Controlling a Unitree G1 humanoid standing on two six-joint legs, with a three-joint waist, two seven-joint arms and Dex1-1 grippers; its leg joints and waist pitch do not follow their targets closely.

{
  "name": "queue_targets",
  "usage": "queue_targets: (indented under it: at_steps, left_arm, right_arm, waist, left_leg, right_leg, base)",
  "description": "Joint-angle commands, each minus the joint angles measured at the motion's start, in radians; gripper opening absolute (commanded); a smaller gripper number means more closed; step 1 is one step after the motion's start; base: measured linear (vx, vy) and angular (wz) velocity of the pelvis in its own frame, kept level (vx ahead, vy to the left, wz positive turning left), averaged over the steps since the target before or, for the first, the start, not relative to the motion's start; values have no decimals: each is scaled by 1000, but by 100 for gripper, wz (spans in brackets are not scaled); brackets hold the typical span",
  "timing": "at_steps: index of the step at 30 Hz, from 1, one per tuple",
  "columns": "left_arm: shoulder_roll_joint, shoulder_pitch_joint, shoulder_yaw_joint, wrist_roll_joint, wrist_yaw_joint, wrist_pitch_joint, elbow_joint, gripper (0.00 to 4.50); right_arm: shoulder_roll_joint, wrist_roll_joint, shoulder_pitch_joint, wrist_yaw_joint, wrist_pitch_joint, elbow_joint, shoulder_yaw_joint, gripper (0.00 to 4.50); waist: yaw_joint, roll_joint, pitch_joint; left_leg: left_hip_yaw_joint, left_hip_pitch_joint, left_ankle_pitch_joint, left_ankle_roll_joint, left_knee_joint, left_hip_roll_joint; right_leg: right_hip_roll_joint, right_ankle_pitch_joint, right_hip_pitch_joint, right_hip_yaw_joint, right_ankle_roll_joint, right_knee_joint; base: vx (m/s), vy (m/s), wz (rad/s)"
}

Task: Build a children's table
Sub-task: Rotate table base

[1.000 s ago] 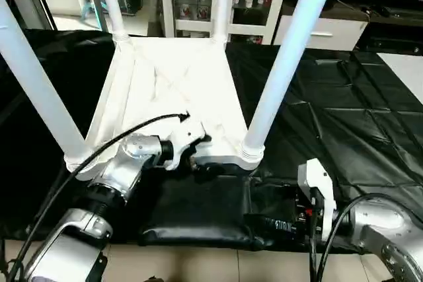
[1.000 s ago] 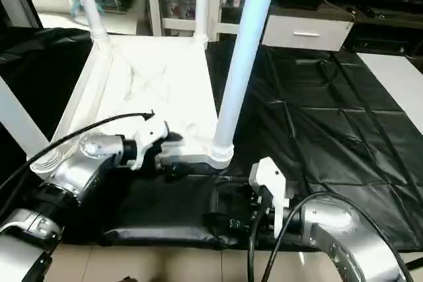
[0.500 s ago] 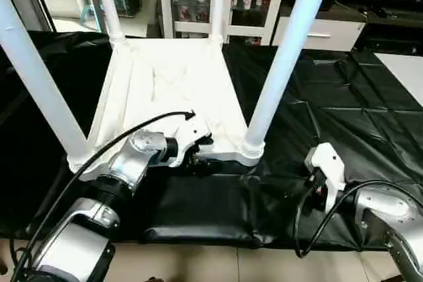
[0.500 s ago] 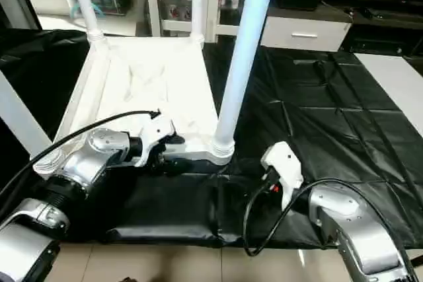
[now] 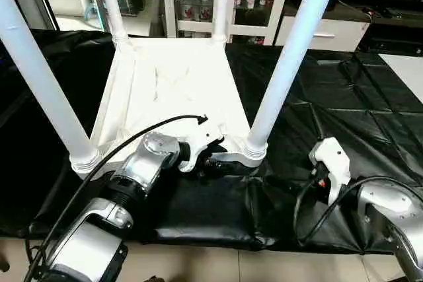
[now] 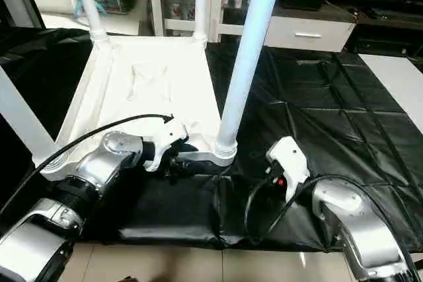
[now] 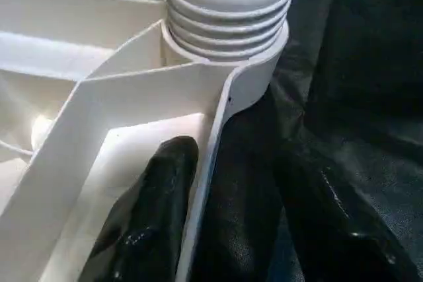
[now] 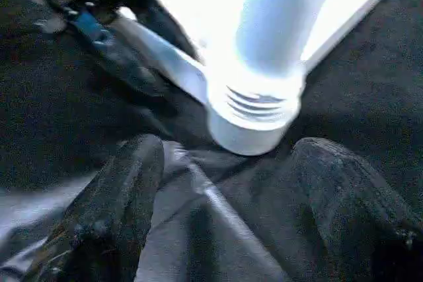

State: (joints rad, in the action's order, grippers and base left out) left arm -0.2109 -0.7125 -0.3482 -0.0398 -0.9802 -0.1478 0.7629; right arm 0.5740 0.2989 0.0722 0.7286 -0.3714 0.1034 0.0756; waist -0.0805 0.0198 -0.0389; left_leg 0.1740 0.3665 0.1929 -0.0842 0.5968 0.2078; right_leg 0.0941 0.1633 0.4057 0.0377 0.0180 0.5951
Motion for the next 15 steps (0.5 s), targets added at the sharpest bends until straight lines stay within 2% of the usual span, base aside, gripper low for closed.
queue_targets:
  at_steps: [1,4,6,8,9,15]
  left_arm:
    - [11,-8,-22,-28,16,-15,27,195]
    - [12,-15,-22,-40,34,-19,43,164]
    - [13,-18,-17,-40,36,-20,50,157]
    - [8,-22,-14,-40,27,-19,51,153]
    - [8,-22,-14,-40,27,-19,51,136]
    - [-9,-25,-20,-59,20,-16,45,104]
  right_arm:
    - [-3,-10,10,-15,22,-11,-29,344]
    - [-7,-8,16,-22,27,-14,-36,344]
    - [-10,-10,17,-21,28,-15,-38,344]
    - [-11,-10,15,-19,32,-16,-38,344]
    - [-11,-10,15,-19,32,-16,-38,344]
    - [-11,-12,17,-18,44,-25,-40,344]
  waist:
    - [4,6,58]
    - [0,5,59]
    - [-3,5,55]
    - [-3,7,53]
    - [-2,6,53]
    - [-2,5,50]
  left_leg:
    - [4,-7,203,36,-74,14]
    - [5,-10,198,44,-73,14]
    - [6,-12,232,38,-76,14]
    - [5,-13,266,29,-79,14]
    - [4,-14,272,27,-80,14]
    - [1,-13,303,15,-84,15]
  right_leg:
    - [33,179,-47,-24,-207,-63]
    - [32,157,-47,-23,-215,-62]
    - [33,204,-45,-23,-210,-68]
    - [34,271,-43,-23,-189,-75]
    - [34,283,-42,-23,-185,-76]
    - [34,330,-37,-22,-164,-82]
  base:
    - [0,0,0]
    - [0,0,0]
    - [0,0,0]
    - [0,0,0]
    - [0,0,0]
    - [0,0,0]
